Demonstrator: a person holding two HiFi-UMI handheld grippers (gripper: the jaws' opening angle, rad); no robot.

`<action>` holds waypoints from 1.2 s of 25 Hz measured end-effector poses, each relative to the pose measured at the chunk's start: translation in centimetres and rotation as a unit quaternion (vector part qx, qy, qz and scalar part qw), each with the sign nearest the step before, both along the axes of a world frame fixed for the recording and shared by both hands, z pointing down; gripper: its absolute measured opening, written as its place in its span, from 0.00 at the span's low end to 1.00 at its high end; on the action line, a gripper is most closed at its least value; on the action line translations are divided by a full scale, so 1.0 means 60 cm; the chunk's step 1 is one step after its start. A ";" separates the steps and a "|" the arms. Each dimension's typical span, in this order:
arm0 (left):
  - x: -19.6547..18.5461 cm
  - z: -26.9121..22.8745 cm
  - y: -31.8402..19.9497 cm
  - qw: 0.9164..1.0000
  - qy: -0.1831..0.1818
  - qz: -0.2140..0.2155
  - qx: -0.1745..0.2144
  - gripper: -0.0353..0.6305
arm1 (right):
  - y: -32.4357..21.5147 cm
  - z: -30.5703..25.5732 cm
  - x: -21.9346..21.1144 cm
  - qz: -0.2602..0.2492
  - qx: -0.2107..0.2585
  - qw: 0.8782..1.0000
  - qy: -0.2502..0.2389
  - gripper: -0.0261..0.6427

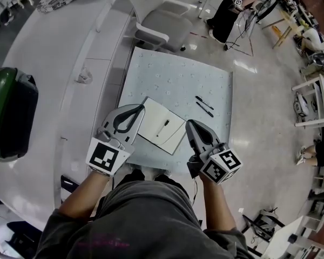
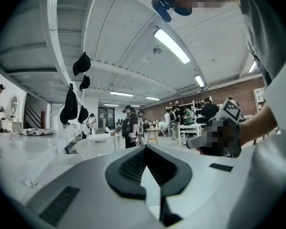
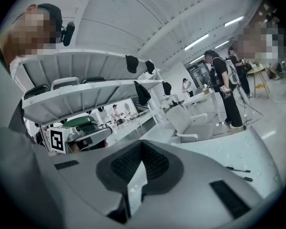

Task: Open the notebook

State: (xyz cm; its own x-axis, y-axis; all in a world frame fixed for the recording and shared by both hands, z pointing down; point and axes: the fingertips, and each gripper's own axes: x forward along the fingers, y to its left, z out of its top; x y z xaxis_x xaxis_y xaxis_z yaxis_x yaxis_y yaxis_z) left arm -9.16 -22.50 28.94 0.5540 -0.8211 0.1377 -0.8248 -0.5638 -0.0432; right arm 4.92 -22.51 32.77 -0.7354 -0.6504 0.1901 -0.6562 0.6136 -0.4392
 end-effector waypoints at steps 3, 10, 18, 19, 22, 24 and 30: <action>0.002 0.003 -0.001 1.000 0.001 0.005 -0.002 0.05 | 0.001 0.002 -0.002 -0.003 -0.001 1.000 0.000 0.04; 0.008 0.008 -0.001 1.000 0.002 0.017 -0.009 0.05 | -0.001 0.003 -0.004 -0.010 0.001 1.000 0.002 0.04; 0.019 0.019 0.001 0.999 0.010 0.031 -0.015 0.05 | -0.005 0.011 -0.003 -0.014 -0.004 1.000 0.001 0.04; 0.020 0.021 0.000 0.999 0.011 0.032 -0.015 0.05 | -0.005 0.011 -0.003 -0.015 -0.005 1.000 0.001 0.04; 0.021 0.025 0.000 0.999 0.014 0.032 -0.019 0.05 | -0.007 0.013 -0.004 -0.016 -0.006 1.000 0.001 0.04; 0.022 0.029 0.001 0.999 0.014 0.031 -0.022 0.05 | -0.007 0.014 -0.005 -0.018 -0.007 1.000 0.001 0.04; 0.023 0.032 -0.003 0.999 0.012 0.027 -0.018 0.05 | -0.005 0.017 -0.007 -0.027 -0.009 1.000 0.002 0.04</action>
